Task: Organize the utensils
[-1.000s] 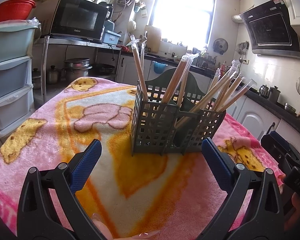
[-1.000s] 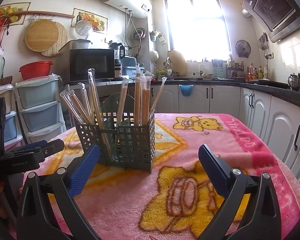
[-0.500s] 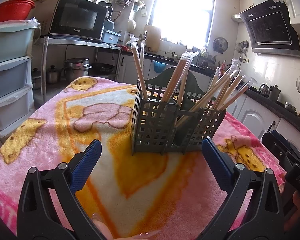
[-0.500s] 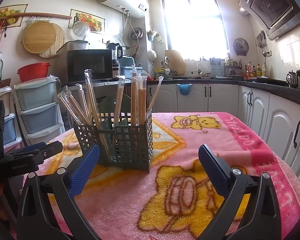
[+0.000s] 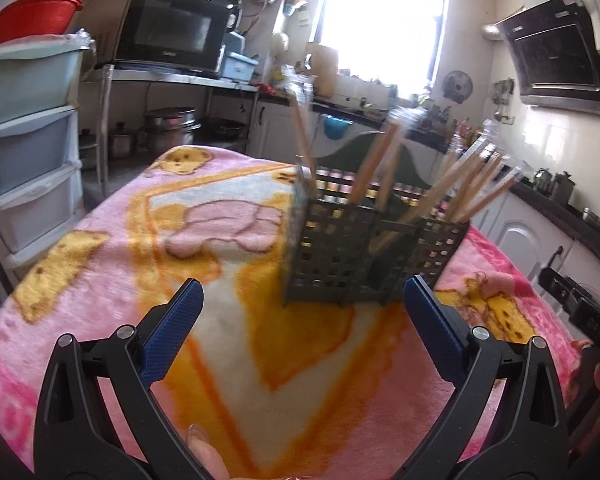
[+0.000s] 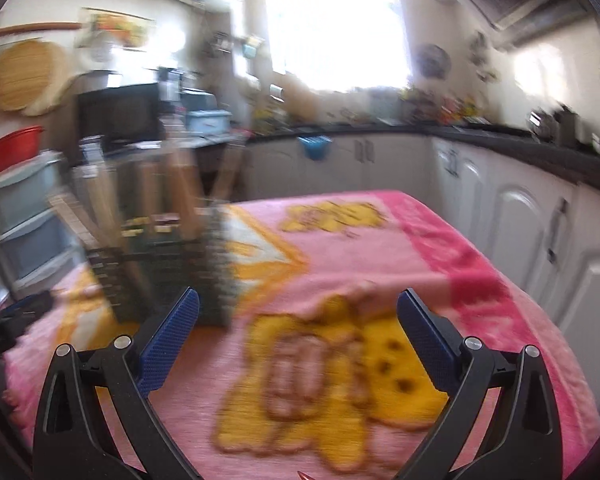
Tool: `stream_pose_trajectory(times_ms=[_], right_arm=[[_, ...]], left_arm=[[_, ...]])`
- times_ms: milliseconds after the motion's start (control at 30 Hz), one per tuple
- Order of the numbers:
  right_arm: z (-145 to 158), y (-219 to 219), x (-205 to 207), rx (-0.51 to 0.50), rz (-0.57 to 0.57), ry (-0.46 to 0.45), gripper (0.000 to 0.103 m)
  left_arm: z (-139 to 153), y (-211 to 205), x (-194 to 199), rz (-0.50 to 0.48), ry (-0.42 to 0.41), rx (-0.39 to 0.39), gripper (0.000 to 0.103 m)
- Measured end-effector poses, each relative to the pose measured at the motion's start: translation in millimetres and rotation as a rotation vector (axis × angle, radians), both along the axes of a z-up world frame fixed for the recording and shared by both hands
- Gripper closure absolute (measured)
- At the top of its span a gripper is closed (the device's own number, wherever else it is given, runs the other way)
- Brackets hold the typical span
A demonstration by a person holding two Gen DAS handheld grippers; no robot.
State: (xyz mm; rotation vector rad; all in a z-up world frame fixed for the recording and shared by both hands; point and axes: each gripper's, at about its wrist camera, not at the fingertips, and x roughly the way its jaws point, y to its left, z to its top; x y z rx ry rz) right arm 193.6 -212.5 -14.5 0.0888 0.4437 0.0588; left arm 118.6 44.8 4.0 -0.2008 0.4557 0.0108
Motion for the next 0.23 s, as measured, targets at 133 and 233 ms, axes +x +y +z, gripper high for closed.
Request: stream_pose_trajectory(times_ms=[133,233], right_arm=[[-18,-46,31,-0.035,-0.159,0.204,0.007],[-42,-73,54,-0.093,-0.227,0.354,0.007]], left_arm=[[-1,46,30,0.138,0.186,0.054,0.01],[-14,91,54,0.27,0.305,0.088,0.01]])
